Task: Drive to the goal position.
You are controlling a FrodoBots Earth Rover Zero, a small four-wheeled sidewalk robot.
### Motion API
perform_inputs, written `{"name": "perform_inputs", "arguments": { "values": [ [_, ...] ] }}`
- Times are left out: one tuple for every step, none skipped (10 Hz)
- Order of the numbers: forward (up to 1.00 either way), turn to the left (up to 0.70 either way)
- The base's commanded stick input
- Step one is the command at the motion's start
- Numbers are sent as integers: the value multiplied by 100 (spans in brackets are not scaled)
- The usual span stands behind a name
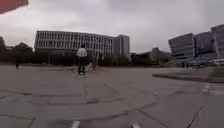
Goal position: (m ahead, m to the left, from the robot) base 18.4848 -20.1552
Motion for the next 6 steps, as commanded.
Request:
{"name": "perform_inputs", "arguments": {
  "values": [
    [70,-11],
    [70,-31],
    [70,-26],
    [70,-4],
    [70,0],
    [70,0]
  ]
}}
